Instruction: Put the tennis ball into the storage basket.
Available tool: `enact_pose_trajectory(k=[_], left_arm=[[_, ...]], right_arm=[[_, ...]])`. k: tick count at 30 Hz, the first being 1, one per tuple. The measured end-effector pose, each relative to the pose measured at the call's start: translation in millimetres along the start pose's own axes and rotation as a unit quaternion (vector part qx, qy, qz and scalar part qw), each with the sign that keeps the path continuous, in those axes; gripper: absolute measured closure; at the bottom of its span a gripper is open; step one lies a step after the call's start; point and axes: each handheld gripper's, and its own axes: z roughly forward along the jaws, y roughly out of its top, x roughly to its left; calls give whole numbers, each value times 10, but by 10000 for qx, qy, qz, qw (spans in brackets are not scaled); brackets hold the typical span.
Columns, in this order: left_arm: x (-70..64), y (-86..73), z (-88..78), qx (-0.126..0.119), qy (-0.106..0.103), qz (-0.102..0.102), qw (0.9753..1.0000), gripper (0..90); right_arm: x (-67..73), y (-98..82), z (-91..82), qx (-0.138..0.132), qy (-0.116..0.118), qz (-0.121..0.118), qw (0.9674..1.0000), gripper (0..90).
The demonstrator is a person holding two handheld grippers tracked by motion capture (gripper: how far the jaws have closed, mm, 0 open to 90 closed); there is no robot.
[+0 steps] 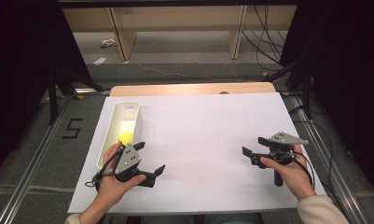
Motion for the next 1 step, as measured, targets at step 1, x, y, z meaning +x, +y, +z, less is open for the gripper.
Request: enact_pose_trajectory(k=[1], left_arm=[[1,0,1,6,-1,4,10000,0]], right_arm=[[4,0,-1,3,-5,9,10000,193]])
